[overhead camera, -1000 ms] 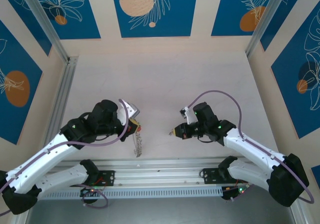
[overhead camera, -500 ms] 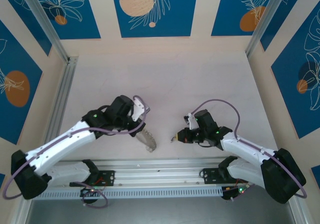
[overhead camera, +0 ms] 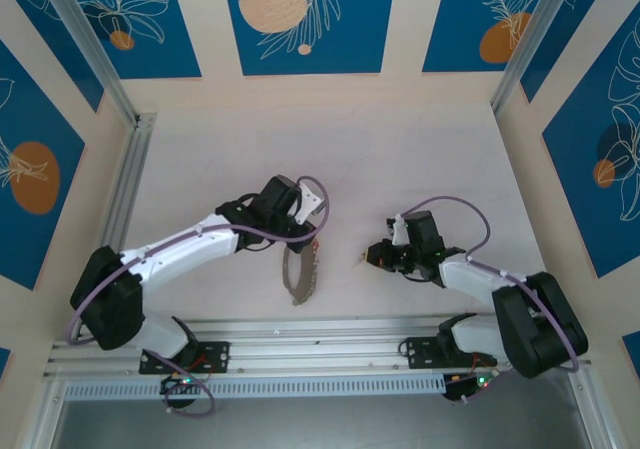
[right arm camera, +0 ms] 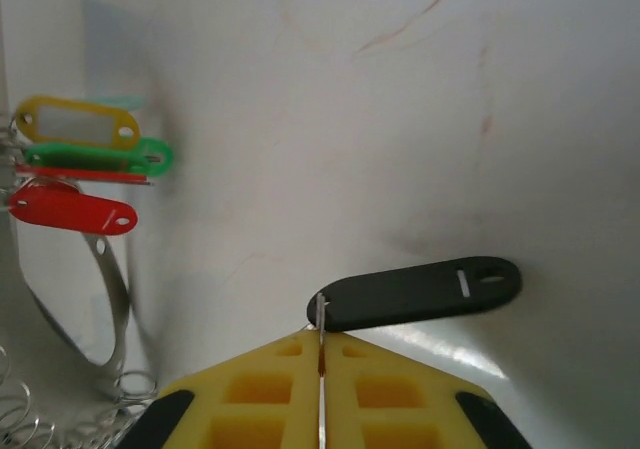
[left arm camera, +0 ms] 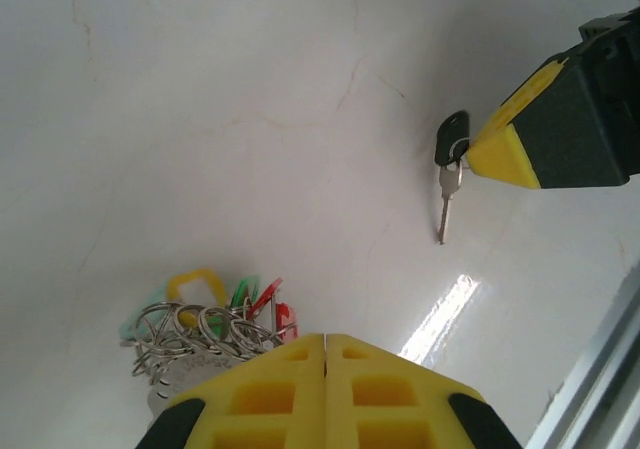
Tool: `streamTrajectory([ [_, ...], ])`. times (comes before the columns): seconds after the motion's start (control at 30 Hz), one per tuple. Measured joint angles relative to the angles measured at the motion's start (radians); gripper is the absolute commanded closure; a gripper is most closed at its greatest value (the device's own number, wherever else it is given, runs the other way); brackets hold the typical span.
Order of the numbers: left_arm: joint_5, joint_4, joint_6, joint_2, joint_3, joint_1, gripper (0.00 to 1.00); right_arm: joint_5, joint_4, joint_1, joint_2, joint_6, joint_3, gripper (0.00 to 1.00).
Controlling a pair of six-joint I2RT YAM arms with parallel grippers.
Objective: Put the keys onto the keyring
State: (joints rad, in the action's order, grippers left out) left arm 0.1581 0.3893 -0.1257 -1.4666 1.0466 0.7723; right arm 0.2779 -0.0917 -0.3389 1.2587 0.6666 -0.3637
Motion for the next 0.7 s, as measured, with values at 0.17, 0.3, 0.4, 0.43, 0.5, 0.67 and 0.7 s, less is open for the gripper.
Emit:
streamTrajectory([
  [0.17, 0.018, -0.057, 0.008, -0.065, 0.000, -0.038, 1.00, 0.021, -0.102, 0.025, 0.068, 0.022, 0.008, 0.74],
  [0.3, 0.025, -0.098, 0.023, -0.113, 0.000, -0.055, 1.00, 0.027, -0.141, 0.027, 0.063, 0.037, 0.017, 0.62],
  [0.4, 0.030, -0.130, 0.023, -0.159, 0.000, -0.068, 1.00, 0.019, -0.130, 0.027, 0.023, 0.037, 0.017, 0.53],
  [0.43, 0.032, -0.140, 0.023, -0.175, 0.000, -0.073, 1.00, 0.014, -0.121, 0.027, -0.002, 0.034, 0.017, 0.50],
  [0.5, 0.032, -0.154, 0.023, -0.198, 0.000, -0.081, 1.00, -0.001, -0.086, 0.028, -0.068, 0.027, 0.016, 0.45],
  [0.67, 0.032, -0.182, 0.021, -0.233, -0.006, -0.099, 1.00, -0.021, 0.017, 0.039, -0.245, 0.019, 0.014, 0.40],
  [0.7, 0.032, -0.183, 0.021, -0.238, -0.007, -0.102, 1.00, -0.021, 0.035, 0.040, -0.270, 0.019, 0.015, 0.39],
])
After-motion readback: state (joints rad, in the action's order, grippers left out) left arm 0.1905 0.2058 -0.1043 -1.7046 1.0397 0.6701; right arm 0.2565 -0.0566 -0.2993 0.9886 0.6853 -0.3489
